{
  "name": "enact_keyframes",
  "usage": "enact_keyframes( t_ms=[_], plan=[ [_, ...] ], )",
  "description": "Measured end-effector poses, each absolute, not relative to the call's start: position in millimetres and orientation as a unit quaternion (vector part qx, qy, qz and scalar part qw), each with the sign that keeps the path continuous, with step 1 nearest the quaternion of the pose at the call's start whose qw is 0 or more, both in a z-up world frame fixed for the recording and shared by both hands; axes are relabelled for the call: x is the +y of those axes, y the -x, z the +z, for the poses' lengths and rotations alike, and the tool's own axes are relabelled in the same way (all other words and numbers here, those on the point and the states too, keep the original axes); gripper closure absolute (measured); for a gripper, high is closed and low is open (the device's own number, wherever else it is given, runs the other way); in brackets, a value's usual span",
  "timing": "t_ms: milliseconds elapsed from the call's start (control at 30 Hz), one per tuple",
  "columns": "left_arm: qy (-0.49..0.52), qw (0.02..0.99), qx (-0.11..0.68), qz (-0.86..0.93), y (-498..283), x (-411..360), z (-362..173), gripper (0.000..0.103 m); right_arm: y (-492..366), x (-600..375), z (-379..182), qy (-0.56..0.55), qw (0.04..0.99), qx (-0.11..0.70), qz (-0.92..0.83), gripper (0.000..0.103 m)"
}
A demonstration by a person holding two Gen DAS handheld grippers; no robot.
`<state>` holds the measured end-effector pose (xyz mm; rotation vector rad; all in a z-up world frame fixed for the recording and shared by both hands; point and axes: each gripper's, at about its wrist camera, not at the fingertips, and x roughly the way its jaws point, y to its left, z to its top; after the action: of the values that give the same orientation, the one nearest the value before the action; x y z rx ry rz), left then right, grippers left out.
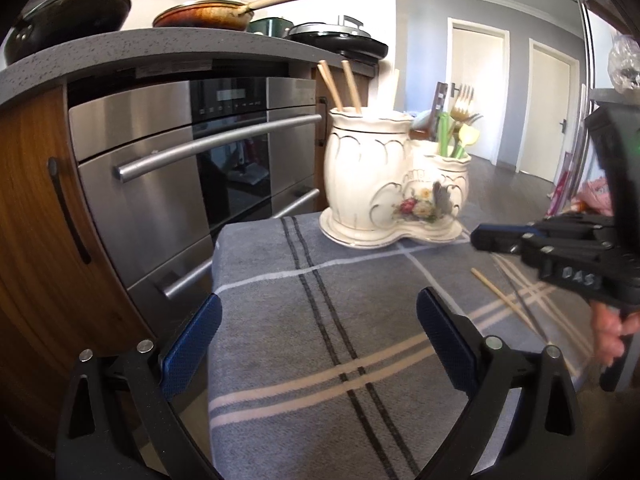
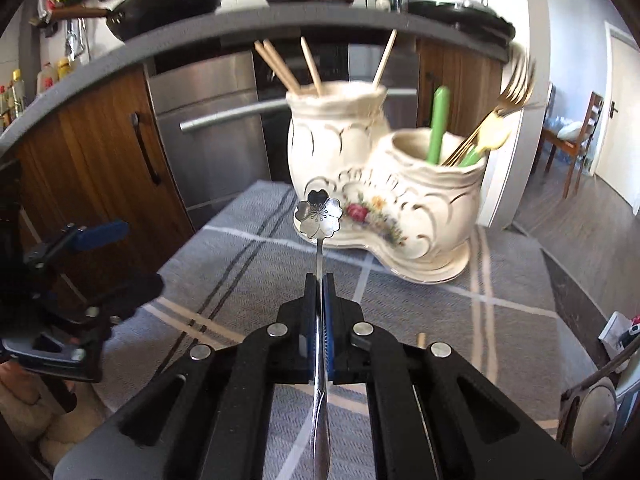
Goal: Organize utensils
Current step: 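Grasp the silver flower-ended spoon with the right tool while the left tool moves over the last chopstick, then grasp the last chopstick with the left tool while the right tool lifts the spoon toward the holder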
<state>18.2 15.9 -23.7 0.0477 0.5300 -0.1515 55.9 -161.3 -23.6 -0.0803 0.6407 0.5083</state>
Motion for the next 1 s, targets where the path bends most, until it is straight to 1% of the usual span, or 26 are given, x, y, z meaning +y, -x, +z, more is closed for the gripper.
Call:
enact_keyframes(
  t_ms=[167,267,367,533,567,600,633,700,733,767,800,833,867,900,933,1000],
  plan=[
    [-0.043,0.956,0.275,-0.095,-19,-12,-23,0.006,-32,-194,1,0.032,0.939,0.256,0.229,0.100],
    [-0.054,0.949,0.290,-0.112,-21,-35,-22,0.006,-26,-216,12,0.018,0.947,0.237,0.214,0.100],
    [-0.051,0.938,0.317,-0.129,-25,-57,-25,0.006,-27,-235,16,-0.002,0.954,0.226,0.199,0.100],
    [-0.030,0.909,0.381,-0.166,-34,-94,-37,0.010,-22,-266,20,-0.036,0.957,0.216,0.188,0.100],
    [-0.033,0.904,0.389,-0.173,-34,-105,-39,0.015,-22,-272,20,-0.041,0.958,0.215,0.187,0.100],
    [-0.037,0.901,0.394,-0.177,-35,-114,-41,0.021,-21,-277,19,-0.046,0.958,0.213,0.187,0.100],
    [-0.043,0.898,0.400,-0.179,-34,-123,-44,0.024,-21,-281,19,-0.051,0.958,0.212,0.188,0.100],
    [-0.052,0.890,0.414,-0.185,-34,-142,-48,0.035,-20,-288,17,-0.058,0.958,0.209,0.189,0.100],
    [-0.056,0.885,0.422,-0.189,-35,-151,-50,0.038,-19,-293,17,-0.062,0.957,0.208,0.190,0.100],
    [-0.059,0.881,0.428,-0.191,-35,-160,-53,0.044,-19,-296,16,-0.067,0.957,0.207,0.191,0.100],
    [-0.065,0.878,0.434,-0.190,-37,-167,-55,0.054,-18,-299,15,-0.070,0.957,0.206,0.192,0.100],
    [-0.074,0.876,0.438,-0.188,-39,-175,-57,0.061,-18,-303,14,-0.075,0.956,0.206,0.193,0.100],
    [-0.084,0.874,0.441,-0.185,-40,-182,-60,0.070,-17,-306,14,-0.078,0.956,0.206,0.194,0.100],
    [-0.095,0.873,0.444,-0.178,-41,-189,-62,0.074,-17,-309,14,-0.080,0.956,0.205,0.194,0.100],
    [-0.105,0.871,0.448,-0.171,-42,-194,-64,0.075,-16,-312,14,-0.082,0.956,0.204,0.195,0.100],
    [-0.121,0.867,0.457,-0.161,-44,-202,-69,0.084,-14,-316,14,-0.086,0.956,0.200,0.196,0.100]
  ],
)
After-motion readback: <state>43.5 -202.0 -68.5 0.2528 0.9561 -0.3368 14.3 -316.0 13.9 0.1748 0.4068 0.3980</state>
